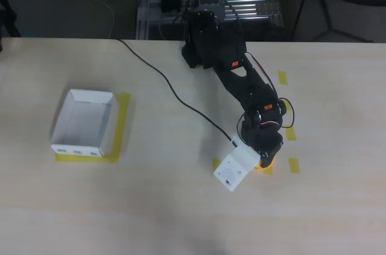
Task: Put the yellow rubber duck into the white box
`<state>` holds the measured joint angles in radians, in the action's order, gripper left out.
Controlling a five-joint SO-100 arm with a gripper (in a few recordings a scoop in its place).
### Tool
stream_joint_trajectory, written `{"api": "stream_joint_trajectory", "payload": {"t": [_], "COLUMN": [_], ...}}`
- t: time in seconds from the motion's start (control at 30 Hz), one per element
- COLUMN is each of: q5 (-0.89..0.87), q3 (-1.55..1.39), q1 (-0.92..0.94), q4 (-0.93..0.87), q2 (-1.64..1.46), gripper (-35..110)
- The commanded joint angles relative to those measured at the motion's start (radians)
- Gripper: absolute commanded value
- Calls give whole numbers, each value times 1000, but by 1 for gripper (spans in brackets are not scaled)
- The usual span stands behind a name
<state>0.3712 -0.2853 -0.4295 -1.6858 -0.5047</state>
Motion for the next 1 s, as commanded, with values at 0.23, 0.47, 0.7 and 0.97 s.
{"api": "stream_joint_trajectory", "payload": {"t": [0.23, 0.47, 0.7, 0.97], "q5": [-184, -357, -365, -272], "q3": [-393, -1385, -1787, -1482], "q1": [344, 945, 1358, 1450], "q4": [256, 960, 1071, 1012], "q2": [-1178, -2020, -2121, -1437], "gripper": [0, 0, 0, 0]}}
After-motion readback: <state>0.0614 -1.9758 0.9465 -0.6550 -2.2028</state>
